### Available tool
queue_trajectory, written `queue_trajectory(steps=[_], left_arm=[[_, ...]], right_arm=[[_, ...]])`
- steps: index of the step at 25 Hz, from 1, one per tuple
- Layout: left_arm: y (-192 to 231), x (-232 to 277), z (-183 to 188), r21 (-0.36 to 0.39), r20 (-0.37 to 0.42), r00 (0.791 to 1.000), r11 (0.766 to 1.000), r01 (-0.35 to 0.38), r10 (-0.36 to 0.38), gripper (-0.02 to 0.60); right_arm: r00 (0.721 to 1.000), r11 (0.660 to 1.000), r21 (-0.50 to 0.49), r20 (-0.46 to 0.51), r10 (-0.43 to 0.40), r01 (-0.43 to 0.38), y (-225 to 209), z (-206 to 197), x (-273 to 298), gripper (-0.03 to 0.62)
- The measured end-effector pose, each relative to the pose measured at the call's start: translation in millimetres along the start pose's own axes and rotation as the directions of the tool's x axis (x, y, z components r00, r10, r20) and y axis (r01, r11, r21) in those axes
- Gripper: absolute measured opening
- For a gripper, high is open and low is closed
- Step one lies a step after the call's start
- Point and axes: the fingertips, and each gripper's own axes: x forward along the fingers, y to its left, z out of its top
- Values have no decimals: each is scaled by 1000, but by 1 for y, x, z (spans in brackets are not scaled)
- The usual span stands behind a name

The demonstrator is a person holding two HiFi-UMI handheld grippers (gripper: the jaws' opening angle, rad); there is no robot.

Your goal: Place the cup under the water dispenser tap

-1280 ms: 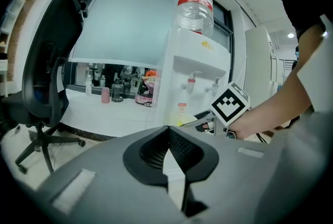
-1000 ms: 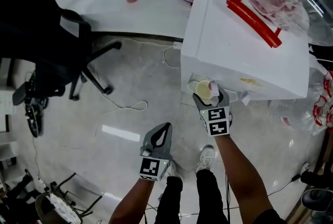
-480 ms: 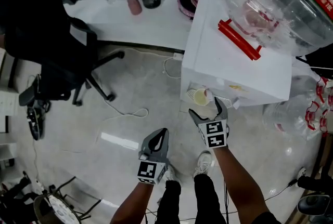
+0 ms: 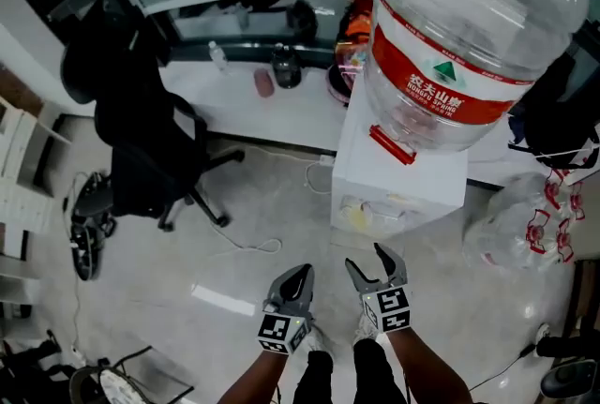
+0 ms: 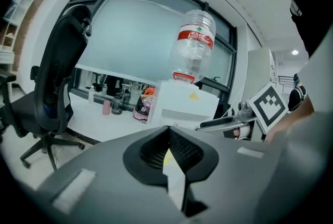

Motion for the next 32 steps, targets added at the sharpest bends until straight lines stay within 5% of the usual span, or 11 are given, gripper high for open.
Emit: queue_trajectory(steps=[8,19,28,32], left_arm=[[-37,-47,52,46,-9,999,998,41,-41,17],[-84,-70,133,123,100,992,990,64,-76,17],[-104,-90,176,153,174,983,987,39,-66,17],[-117,-90,179,197,142,986,979,56,-85,17]], right_arm=[[998,997,79,63,0,-5,31,62,-79,178],[991,996,-84,130,30,-19,37,119,-145,3],[974,979,-200,212,85,-42,56,159,-175,2],[965,973,-232,254,68,-7,55,172,-183,2]])
